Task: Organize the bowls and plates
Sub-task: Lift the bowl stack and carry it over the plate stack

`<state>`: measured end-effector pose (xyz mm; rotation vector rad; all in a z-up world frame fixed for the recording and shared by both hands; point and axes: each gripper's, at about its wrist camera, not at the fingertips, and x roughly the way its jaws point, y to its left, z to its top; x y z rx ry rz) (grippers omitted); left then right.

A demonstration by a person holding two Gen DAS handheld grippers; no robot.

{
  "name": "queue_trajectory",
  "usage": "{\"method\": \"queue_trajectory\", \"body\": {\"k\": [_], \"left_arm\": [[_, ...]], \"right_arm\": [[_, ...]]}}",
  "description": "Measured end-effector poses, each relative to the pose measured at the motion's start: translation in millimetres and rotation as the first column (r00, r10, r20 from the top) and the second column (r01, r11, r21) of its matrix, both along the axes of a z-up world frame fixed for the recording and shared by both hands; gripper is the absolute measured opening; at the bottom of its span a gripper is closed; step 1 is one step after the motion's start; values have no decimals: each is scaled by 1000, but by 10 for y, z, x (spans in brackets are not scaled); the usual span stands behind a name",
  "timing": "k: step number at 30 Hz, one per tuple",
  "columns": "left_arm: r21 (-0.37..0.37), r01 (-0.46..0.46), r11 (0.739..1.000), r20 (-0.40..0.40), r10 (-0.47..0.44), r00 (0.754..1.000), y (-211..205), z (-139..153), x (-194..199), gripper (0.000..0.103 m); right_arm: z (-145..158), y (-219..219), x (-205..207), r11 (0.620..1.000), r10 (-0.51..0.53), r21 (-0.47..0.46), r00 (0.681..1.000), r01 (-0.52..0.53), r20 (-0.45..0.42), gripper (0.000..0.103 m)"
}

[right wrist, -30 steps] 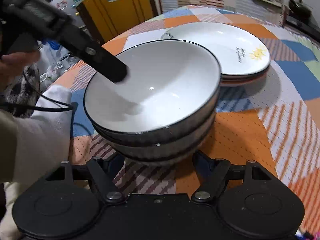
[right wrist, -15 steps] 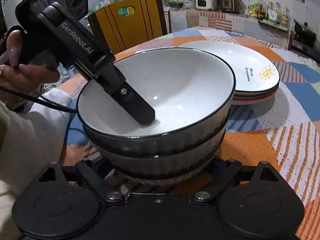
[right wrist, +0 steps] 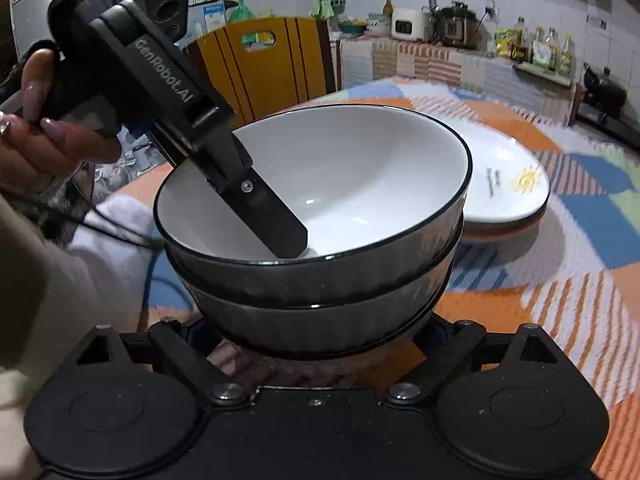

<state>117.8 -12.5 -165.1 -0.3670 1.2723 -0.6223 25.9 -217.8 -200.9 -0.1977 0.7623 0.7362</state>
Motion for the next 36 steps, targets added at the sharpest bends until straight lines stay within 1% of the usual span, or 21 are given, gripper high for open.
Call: {"method": "queue_trajectory", "body": {"k": [4, 8, 11, 13, 16, 19, 21, 26, 28, 32, 36], "left_arm": [[19, 21, 1000, 52, -22, 998, 8, 352, 92, 43], [33, 27, 999, 81, -30, 996, 32, 626, 249, 44], [39, 11, 999, 92, -15, 996, 53, 748, 393, 44], [47, 1, 999, 118, -7, 993, 53, 822, 492, 44], [45, -15, 999, 133, 8, 991, 62, 892, 699, 44], [44, -19, 999, 156, 12, 988, 39, 945, 906, 44], [45, -23, 999, 167, 15, 986, 16, 939, 1033, 45], [45, -52, 998, 165, 44, 985, -14, 802, 1310, 46], [46, -71, 996, 155, 63, 986, -11, 711, 1396, 46], [69, -84, 994, 152, 72, 986, -27, 506, 1533, 46], [75, -100, 992, 121, 91, 988, -21, 300, 1630, 46]], "right_arm": [[240, 24, 37, 999, -31, 27, 998, 30, 46, 97], [441, 49, 154, 998, -50, 48, 995, 46, 85, 97], [536, 51, 278, 997, -55, 64, 994, 49, 92, 97], [579, 61, 395, 996, -61, 72, 993, 53, 102, 97], [617, 24, 595, 993, -77, 95, 993, 69, 87, 97], [649, 32, 771, 995, -73, 77, 990, 65, 116, 97], [653, 55, 915, 997, -66, 42, 988, 61, 137, 97], [610, 68, 1196, 997, -71, 20, 990, 69, 120, 97], [533, 93, 1276, 997, -72, 3, 991, 72, 115, 97], [374, 104, 1453, 996, -89, 24, 994, 87, 69, 97], [188, 127, 1549, 994, -108, 28, 994, 107, 25, 97]]}}
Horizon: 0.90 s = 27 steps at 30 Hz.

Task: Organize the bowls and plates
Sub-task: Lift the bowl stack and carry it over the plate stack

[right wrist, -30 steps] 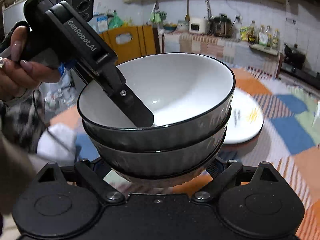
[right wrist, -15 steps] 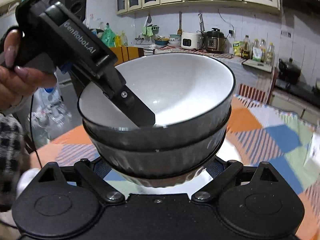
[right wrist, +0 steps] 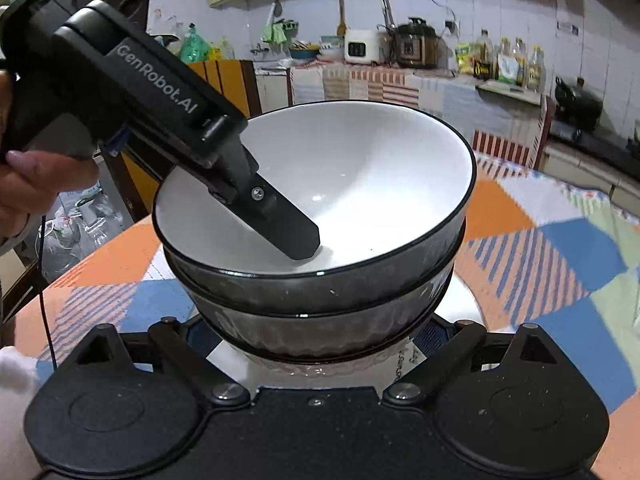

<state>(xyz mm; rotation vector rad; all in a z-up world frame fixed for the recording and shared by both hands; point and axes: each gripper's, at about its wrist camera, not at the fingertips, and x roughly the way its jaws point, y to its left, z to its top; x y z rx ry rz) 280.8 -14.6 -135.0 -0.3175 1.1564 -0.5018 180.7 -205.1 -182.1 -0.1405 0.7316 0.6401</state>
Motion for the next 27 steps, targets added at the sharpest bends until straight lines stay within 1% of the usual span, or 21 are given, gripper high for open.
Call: {"method": "queue_trajectory", "body": {"k": [5, 11, 15, 21, 24, 27], "left_arm": [[15, 6, 1000, -22, -5, 1000, -24, -152, 27, 46], [23, 11, 1000, -29, -11, 1000, -56, -260, 23, 46], [-2, -13, 1000, -36, 12, 999, -24, -293, 29, 46], [-4, -28, 1000, -14, 28, 999, -26, -296, -30, 46], [-5, -46, 999, -2, 46, 999, -22, -298, -77, 47], [8, -63, 998, 24, 62, 998, -20, -285, -152, 48]], "right_arm": [[-145, 1, 19, 1000, -18, 12, 999, 19, -45, 97], [-242, 34, 23, 1000, -14, -29, 999, 13, -48, 97], [-253, 17, 15, 1000, -22, -20, 998, 21, -51, 97], [-283, -7, -27, 1000, -12, -9, 999, 11, -38, 97], [-265, 14, -45, 999, -34, -22, 999, 33, -42, 97], [-227, 40, -92, 996, -79, -44, 996, 77, -50, 97]]}}
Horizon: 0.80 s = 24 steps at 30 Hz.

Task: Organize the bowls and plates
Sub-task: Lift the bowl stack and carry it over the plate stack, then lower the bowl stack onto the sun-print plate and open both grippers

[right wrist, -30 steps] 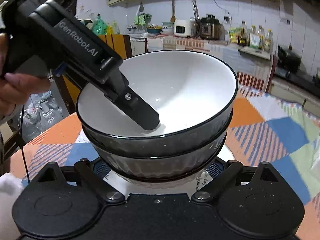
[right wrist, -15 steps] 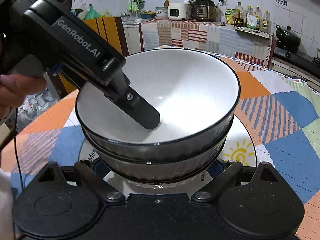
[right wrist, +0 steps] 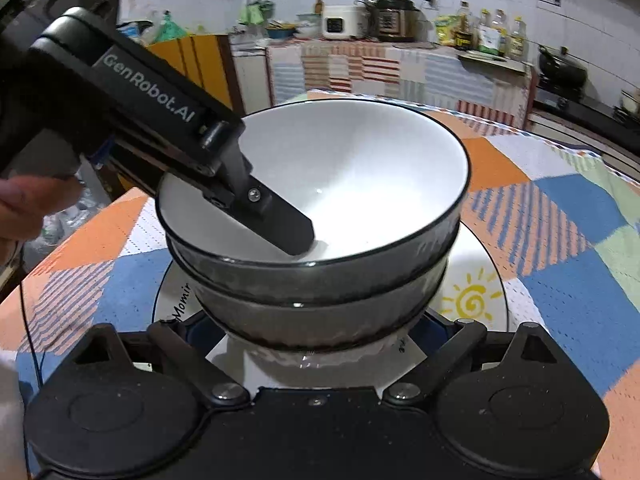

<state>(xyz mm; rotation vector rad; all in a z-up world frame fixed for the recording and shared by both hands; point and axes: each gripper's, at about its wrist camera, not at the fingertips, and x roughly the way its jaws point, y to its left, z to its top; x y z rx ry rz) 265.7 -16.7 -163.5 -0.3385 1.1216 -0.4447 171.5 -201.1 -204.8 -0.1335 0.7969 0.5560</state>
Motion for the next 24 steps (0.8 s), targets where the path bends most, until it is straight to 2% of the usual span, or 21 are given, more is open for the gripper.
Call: {"method": "queue_trajectory", "body": {"k": [6, 13, 16, 20, 24], "left_arm": [[9, -13, 1000, 75, 13, 997, 27, 103, -189, 56], [51, -72, 996, 135, 64, 989, 142, 344, -403, 66], [60, -95, 994, 174, 84, 981, 209, 485, -550, 67], [61, -115, 992, 188, 102, 977, 296, 662, -757, 67], [99, -119, 988, 234, 93, 968, 307, 872, -991, 71]], "right_arm": [[91, -9, -76, 997, -75, 17, 996, 76, -42, 97], [214, 33, -221, 995, -99, -28, 995, 98, -28, 97], [297, 36, -332, 993, -101, -60, 995, 100, -14, 97], [486, 9, -491, 990, -120, -77, 993, 121, 11, 97], [706, -26, -643, 986, -143, -78, 989, 146, 36, 97]]}}
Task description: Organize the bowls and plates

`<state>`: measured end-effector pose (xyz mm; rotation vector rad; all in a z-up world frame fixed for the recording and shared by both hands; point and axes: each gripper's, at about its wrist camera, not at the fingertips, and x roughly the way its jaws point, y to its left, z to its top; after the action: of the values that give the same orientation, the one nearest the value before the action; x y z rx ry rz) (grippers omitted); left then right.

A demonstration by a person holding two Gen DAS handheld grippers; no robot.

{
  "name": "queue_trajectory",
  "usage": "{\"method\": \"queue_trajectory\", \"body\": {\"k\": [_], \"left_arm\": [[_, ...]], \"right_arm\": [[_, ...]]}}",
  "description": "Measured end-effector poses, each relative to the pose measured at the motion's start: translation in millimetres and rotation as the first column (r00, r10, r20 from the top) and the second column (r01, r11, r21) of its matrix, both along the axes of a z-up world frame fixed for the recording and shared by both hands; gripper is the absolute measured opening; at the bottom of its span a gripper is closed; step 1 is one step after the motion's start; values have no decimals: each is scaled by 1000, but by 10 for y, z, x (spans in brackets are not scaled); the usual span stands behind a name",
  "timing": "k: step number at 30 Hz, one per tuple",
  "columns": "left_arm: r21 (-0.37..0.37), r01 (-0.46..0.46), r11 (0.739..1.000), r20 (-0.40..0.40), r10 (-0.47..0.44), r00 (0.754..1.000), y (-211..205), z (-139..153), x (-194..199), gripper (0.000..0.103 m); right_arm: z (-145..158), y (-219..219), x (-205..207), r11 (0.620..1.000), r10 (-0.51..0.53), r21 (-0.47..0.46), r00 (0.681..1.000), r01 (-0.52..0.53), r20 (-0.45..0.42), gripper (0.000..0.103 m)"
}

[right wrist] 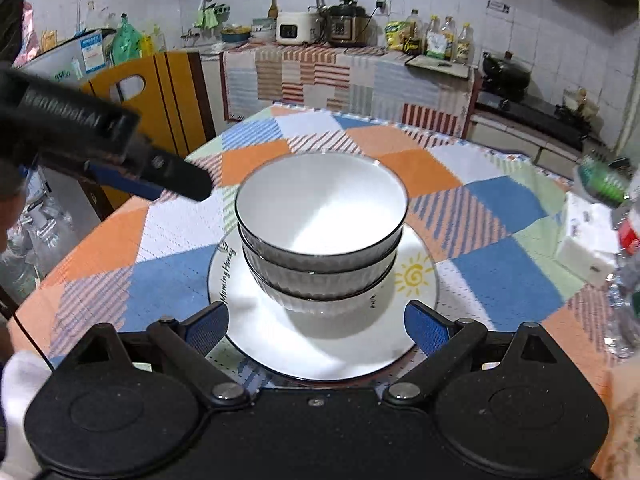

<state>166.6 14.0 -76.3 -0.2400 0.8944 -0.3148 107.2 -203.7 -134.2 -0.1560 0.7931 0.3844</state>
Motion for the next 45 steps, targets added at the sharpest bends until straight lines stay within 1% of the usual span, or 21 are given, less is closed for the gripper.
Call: {"method": "queue_trajectory", "body": {"k": [5, 12, 14, 18, 19, 20, 22, 24, 25, 28, 31, 35, 38, 45], "left_arm": [[59, 20, 998, 54, -23, 998, -37, 287, -289, 73], [110, 35, 993, 117, -48, 992, -102, 644, -684, 79], [122, 23, 992, 135, -40, 990, -97, 728, -788, 82], [167, -29, 985, 170, 0, 985, -86, 851, -971, 89], [176, -37, 984, 176, 5, 984, -71, 868, -1004, 94], [185, -45, 982, 180, 11, 984, -66, 881, -1037, 96], [193, -64, 979, 185, 28, 982, -57, 892, -1094, 97], [195, -81, 978, 177, 46, 983, -43, 888, -1133, 100], [194, -86, 977, 167, 53, 985, -38, 881, -1143, 103], [196, -86, 977, 130, 61, 990, -53, 841, -1169, 103], [189, -106, 976, 116, 85, 990, -43, 789, -1207, 103], [226, -131, 965, 113, 108, 988, -67, 740, -1248, 103], [260, -130, 957, 107, 105, 989, -102, 725, -1270, 103], [283, -170, 944, 139, 135, 981, -116, 703, -1347, 103]], "right_arm": [[267, -62, -159, 999, -50, 16, 999, 49, 10, 97], [551, -124, -409, 994, -111, 21, 993, 110, 29, 97], [622, -144, -486, 990, -140, 32, 990, 139, 36, 97], [735, -175, -610, 980, -196, 46, 980, 195, 21, 97], [754, -185, -632, 977, -208, 48, 978, 207, 20, 97], [775, -194, -656, 974, -221, 50, 975, 219, 19, 97], [811, -212, -710, 970, -239, 56, 971, 238, 18, 97], [850, -217, -757, 965, -256, 56, 967, 254, 20, 98], [865, -215, -778, 963, -267, 51, 963, 266, 22, 99], [900, -194, -821, 953, -302, -4, 953, 302, 31, 100], [943, -231, -887, 937, -347, -11, 936, 348, 56, 100], [984, -244, -975, 930, -366, -22, 929, 368, 64, 100], [993, -240, -1032, 930, -366, -21, 929, 368, 57, 100], [972, -216, -1117, 929, -368, -27, 929, 369, 48, 100]]}}
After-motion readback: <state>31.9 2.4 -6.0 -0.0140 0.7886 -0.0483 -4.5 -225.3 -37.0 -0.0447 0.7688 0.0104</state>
